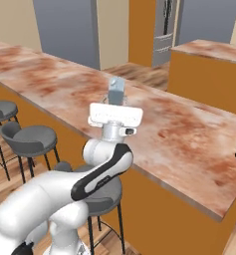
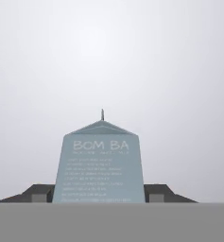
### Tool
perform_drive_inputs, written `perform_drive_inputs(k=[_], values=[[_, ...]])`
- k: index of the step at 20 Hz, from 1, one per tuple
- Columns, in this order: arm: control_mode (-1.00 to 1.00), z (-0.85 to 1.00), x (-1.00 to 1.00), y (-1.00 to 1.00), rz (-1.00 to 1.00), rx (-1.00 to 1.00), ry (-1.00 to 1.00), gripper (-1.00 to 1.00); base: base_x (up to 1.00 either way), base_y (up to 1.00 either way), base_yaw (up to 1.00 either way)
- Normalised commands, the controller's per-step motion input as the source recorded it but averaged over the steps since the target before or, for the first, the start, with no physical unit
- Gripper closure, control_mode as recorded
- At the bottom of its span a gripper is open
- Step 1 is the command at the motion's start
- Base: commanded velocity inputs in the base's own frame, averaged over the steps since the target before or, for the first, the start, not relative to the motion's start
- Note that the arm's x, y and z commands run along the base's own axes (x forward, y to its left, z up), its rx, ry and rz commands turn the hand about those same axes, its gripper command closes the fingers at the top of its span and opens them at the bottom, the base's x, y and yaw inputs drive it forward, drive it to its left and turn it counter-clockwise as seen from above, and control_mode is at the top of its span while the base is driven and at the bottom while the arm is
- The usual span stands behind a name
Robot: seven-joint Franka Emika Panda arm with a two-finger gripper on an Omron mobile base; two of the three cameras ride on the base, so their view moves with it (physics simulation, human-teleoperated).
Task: Move the drinks to the dining counter.
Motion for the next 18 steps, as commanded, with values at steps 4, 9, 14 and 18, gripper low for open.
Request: perform_drive_inputs(k=[4, 9, 14, 18], values=[[-1.0, 0.07, 0.09, -0.27, -0.32, 0.0, 0.08, 1.0, 0.0, 0.0, 0.0], [-1.0, 0.09, 0.0, -0.27, -0.34, 0.0, 0.21, 1.0, 0.0, 0.0, 0.0], [-1.0, 0.0, 0.04, -0.26, -0.31, 0.0, 0.22, 1.0, 0.0, 0.0, 0.0], [-1.0, 0.0, 0.13, -0.18, -0.27, 0.0, 0.2, 1.0, 0.0, 0.0, 0.0]])
